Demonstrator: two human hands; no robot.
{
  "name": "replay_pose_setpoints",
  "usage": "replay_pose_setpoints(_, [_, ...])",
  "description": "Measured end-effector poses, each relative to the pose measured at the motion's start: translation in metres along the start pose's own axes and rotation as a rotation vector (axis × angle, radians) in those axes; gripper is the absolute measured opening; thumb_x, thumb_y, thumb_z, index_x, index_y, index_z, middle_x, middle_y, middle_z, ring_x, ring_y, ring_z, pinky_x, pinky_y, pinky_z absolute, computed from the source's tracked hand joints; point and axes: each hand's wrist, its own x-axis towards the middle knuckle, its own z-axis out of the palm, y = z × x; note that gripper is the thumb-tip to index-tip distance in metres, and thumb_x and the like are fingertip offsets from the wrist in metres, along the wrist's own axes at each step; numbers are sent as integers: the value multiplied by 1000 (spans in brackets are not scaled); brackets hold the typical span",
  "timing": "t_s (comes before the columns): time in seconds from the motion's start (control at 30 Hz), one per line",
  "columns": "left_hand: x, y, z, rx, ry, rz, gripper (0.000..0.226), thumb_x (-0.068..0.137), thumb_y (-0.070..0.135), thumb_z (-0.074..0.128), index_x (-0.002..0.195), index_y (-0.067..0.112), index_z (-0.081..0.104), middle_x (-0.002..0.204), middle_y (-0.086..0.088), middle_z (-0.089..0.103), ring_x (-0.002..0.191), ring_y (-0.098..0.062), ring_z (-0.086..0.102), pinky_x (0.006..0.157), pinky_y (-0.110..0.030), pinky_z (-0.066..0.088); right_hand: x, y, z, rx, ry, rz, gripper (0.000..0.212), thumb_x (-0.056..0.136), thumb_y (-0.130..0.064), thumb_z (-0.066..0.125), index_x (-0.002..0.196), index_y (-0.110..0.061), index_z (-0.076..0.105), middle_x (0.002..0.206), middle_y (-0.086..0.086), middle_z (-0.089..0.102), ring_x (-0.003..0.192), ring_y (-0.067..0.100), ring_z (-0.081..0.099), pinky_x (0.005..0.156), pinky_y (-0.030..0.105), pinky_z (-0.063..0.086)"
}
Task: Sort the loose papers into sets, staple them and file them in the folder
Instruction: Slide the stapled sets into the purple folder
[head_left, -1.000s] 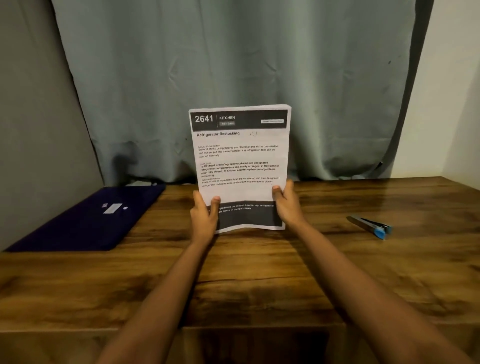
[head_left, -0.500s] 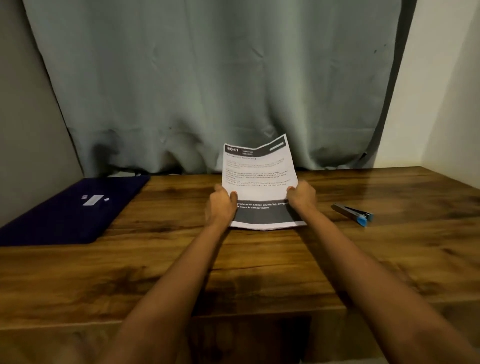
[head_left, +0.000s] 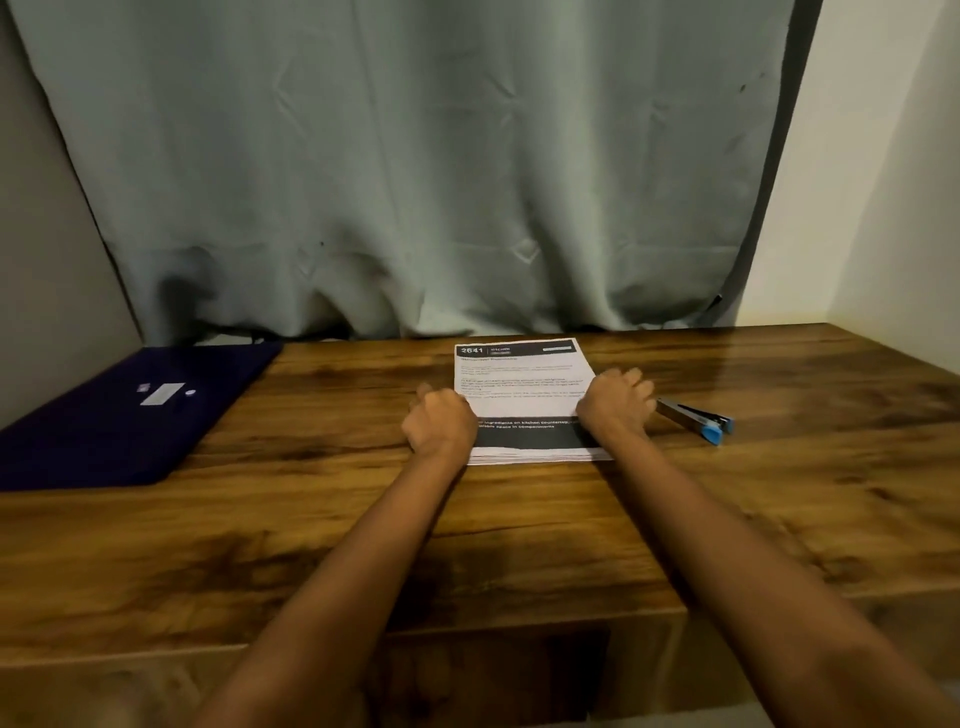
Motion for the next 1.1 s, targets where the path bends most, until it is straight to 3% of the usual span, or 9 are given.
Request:
replay_pose_setpoints(0.13, [17, -46, -31, -34, 74, 2, 44, 97, 37, 45, 124, 4, 55, 134, -18, 42, 122, -35, 45, 95, -42, 42, -9, -32, -14, 73, 120, -185, 47, 88, -17, 60, 129, -2, 43, 135, 19, 38, 122, 33, 37, 100, 37, 35])
replay_pose_setpoints(0.4, [39, -196, -83, 39, 180, -211, 69, 92, 45, 52, 135, -7, 37, 139, -28, 37, 130, -42, 35, 108, -49, 30, -80, -119, 0, 384, -89, -657, 38, 91, -9, 52, 127, 2, 45, 133, 17, 35, 124, 31, 40, 108, 35, 34])
replay_pose_setpoints(0.53, [33, -247, -94, 113, -16, -369, 87, 93, 60, 36, 149, -3, 14, 156, -23, 13, 145, -36, 10, 118, -48, 7, -118, -150, 19, 415, -197, -786, 45, 88, 1, 47, 132, 2, 43, 133, 17, 38, 122, 31, 44, 106, 26, 26])
replay_pose_setpoints(0.6, [32, -262, -96, 161, -144, -391, 91, 92, 67, 28, 150, 0, 12, 156, -21, 15, 145, -35, 10, 117, -50, 2, -134, -162, 28, 438, -259, -813, 47, 88, 2, 47, 134, 2, 42, 136, 16, 38, 124, 30, 44, 105, 22, 25])
replay_pose_setpoints(0.73, [21, -265, -94, 183, -159, -348, 90, 90, 70, 28, 149, 3, 19, 153, -20, 26, 142, -35, 23, 116, -51, 7, -155, -176, 44, 429, -347, -839, 41, 94, -4, 44, 135, 1, 43, 136, 16, 38, 122, 29, 46, 103, 21, 26])
replay_pose_setpoints(0.83, [3, -250, -95, 203, -153, -306, 92, 88, 73, 25, 148, 3, 24, 149, -20, 33, 137, -37, 31, 114, -49, 21, -162, -180, 49, 440, -370, -844, 37, 96, -7, 44, 132, 2, 46, 135, 17, 42, 121, 30, 47, 101, 20, 25])
replay_pose_setpoints(0.97, [-33, -210, -99, 254, -213, -286, 91, 89, 74, 18, 150, 7, 20, 150, -18, 33, 137, -36, 30, 110, -47, 25, -162, -179, 47, 492, -342, -821, 34, 98, -12, 44, 130, -3, 50, 135, 13, 46, 120, 26, 49, 98, 21, 30])
replay_pose_setpoints(1.1, [-76, -174, -93, 332, -192, -156, 83, 93, 67, 14, 150, 7, 21, 149, -17, 35, 135, -34, 33, 108, -45, 28, -158, -175, 43, 546, -318, -798, 34, 98, -17, 46, 129, -5, 52, 133, 11, 51, 121, 24, 50, 97, 23, 34])
